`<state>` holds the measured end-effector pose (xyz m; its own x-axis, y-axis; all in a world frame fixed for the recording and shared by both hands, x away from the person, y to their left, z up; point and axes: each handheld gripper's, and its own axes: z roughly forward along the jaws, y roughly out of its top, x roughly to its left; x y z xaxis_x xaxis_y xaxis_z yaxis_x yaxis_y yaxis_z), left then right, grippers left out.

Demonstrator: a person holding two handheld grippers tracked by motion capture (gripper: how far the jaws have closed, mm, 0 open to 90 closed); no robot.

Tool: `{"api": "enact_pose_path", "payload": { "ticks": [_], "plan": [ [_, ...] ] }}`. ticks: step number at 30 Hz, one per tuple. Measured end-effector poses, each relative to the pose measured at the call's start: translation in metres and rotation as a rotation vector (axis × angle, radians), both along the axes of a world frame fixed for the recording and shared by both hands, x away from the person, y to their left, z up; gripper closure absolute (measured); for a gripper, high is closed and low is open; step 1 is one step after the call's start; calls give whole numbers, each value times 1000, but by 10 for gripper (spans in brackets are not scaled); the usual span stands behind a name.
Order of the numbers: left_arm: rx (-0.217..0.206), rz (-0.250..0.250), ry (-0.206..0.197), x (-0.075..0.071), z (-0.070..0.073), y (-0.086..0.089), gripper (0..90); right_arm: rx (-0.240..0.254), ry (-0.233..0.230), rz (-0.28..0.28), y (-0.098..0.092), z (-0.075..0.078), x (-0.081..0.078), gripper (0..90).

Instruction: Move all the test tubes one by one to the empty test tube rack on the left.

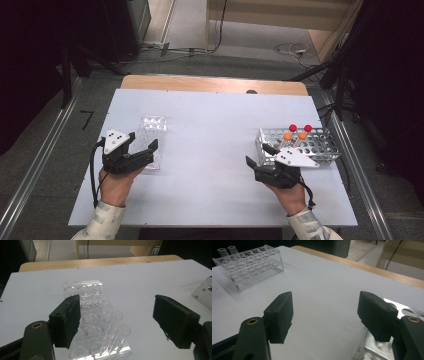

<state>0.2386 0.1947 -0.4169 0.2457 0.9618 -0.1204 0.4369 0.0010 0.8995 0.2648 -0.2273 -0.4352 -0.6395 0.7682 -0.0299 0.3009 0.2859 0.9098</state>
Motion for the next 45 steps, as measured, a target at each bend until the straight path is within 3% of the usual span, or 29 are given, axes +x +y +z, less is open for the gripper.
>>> {"api": "enact_pose_path", "payload": {
  "ticks": [8, 17, 32, 45],
  "plan": [
    [5, 7, -7, 0, 0, -1, 223, -28, -30, -100, -34, -2, -4, 271],
    [26, 13, -17, -1, 1, -3, 224, -10, -18, -207, -63, -9, 6, 304],
    [38, 14, -21, -2, 1, -6, 225, -24, -1, -275, -60, -23, 32, 563],
    [39, 11, -19, -1, 0, -7, 225, -30, 3, -306, -60, -29, 41, 682]
  ]
}}
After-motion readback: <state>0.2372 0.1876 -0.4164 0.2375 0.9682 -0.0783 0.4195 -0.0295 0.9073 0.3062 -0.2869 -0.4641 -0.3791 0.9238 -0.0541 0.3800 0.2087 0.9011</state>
